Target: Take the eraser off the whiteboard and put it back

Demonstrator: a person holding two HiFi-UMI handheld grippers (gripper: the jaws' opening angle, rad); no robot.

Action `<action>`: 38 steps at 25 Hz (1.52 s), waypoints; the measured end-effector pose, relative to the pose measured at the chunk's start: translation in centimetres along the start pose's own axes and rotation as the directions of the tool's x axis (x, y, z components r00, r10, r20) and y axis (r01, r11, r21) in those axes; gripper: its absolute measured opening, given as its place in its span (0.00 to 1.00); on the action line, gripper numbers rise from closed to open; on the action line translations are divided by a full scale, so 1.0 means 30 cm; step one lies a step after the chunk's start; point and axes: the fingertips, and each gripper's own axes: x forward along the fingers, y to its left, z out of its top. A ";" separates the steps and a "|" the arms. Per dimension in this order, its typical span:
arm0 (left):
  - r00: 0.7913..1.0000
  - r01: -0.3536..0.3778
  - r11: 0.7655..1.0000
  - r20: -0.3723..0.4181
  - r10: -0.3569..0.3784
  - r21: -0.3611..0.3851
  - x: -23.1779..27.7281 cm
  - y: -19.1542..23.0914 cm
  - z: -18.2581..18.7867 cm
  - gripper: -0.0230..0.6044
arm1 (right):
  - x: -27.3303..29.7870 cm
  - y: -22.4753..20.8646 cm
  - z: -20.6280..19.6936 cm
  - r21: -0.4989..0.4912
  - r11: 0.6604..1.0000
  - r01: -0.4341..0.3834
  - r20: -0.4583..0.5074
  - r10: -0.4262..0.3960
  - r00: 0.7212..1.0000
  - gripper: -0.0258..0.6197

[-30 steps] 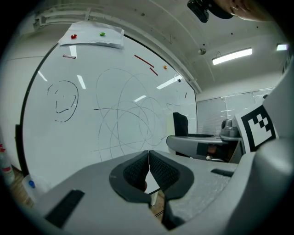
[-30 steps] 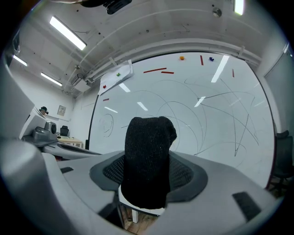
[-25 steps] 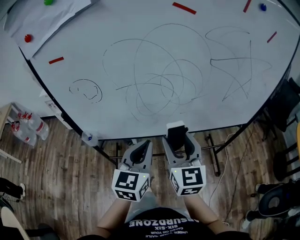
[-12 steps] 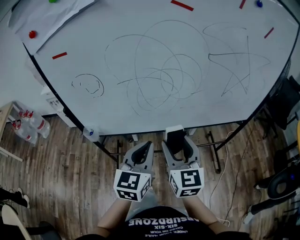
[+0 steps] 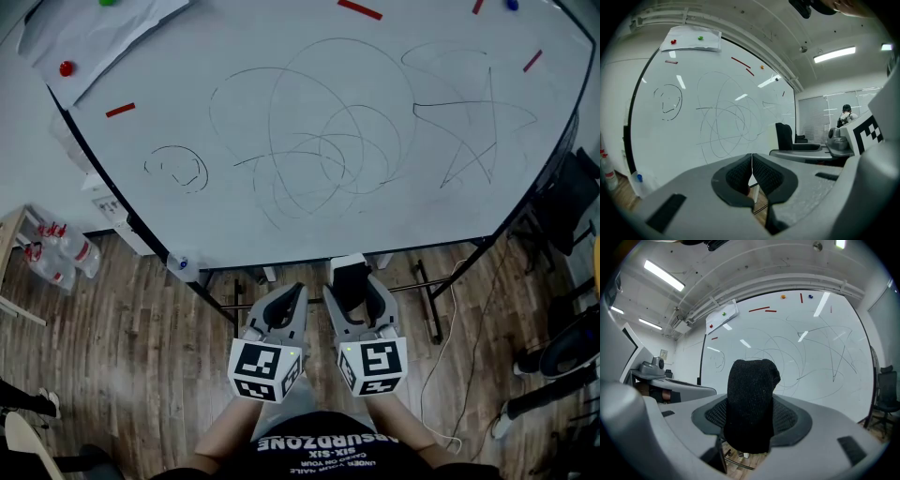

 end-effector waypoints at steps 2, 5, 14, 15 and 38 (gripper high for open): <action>1.000 0.002 1.000 -0.001 -0.002 -0.002 -0.003 -0.001 -0.002 0.05 | -0.003 0.001 0.000 0.000 1.000 0.002 -0.001 -0.002 1.000 0.43; 1.000 0.003 1.000 0.000 -0.003 -0.004 -0.008 0.001 -0.003 0.05 | -0.006 0.006 0.000 -0.001 1.000 0.002 -0.002 -0.002 1.000 0.43; 1.000 0.005 1.000 0.000 -0.005 -0.013 -0.011 0.003 -0.005 0.05 | -0.011 0.013 0.002 -0.007 1.000 -0.002 -0.006 0.002 1.000 0.43; 1.000 0.006 1.000 0.000 -0.006 -0.013 -0.011 0.004 -0.005 0.05 | -0.009 0.013 0.003 -0.008 1.000 -0.002 -0.005 0.002 1.000 0.43; 1.000 0.010 1.000 0.002 -0.010 -0.028 0.013 0.044 -0.003 0.05 | 0.061 -0.044 0.268 -0.059 0.998 0.033 0.182 -0.022 0.983 0.43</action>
